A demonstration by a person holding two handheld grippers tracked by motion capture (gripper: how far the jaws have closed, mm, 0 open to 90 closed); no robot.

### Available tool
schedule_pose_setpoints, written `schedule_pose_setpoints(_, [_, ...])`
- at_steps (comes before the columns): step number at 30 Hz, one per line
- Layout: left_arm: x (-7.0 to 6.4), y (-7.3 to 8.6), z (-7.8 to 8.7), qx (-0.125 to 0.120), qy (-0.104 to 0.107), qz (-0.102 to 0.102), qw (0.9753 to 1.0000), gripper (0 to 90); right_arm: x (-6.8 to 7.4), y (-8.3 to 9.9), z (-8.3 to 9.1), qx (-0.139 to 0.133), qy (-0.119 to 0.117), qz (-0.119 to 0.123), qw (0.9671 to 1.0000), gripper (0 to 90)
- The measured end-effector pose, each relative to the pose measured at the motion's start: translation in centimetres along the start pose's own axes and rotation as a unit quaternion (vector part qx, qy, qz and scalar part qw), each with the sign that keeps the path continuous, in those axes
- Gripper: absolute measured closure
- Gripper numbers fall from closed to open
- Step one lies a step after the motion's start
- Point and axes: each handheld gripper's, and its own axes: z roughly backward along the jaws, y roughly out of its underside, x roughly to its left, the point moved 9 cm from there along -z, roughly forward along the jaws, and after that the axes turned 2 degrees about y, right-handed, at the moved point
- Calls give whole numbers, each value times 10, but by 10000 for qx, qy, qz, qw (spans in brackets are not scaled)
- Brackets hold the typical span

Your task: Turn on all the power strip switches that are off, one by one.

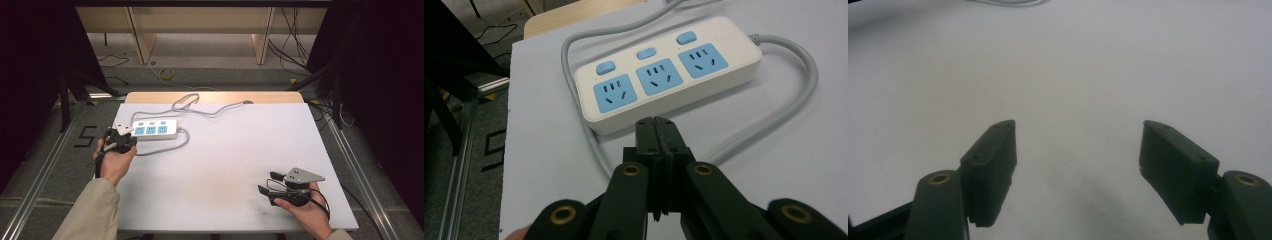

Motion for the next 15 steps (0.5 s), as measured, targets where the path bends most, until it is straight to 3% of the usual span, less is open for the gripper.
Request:
schedule_pose_setpoints(8, [-2, -9, -10, -8, 20, -128, 9999, 897, 0, 0, 0, 25, -4, 4, 10000, 320])
schedule_pose_setpoints(15, [-12, -20, -21, -8, 134, -231, 9996, 898, 0, 0, 0, 25, 3, 3, 10000, 322])
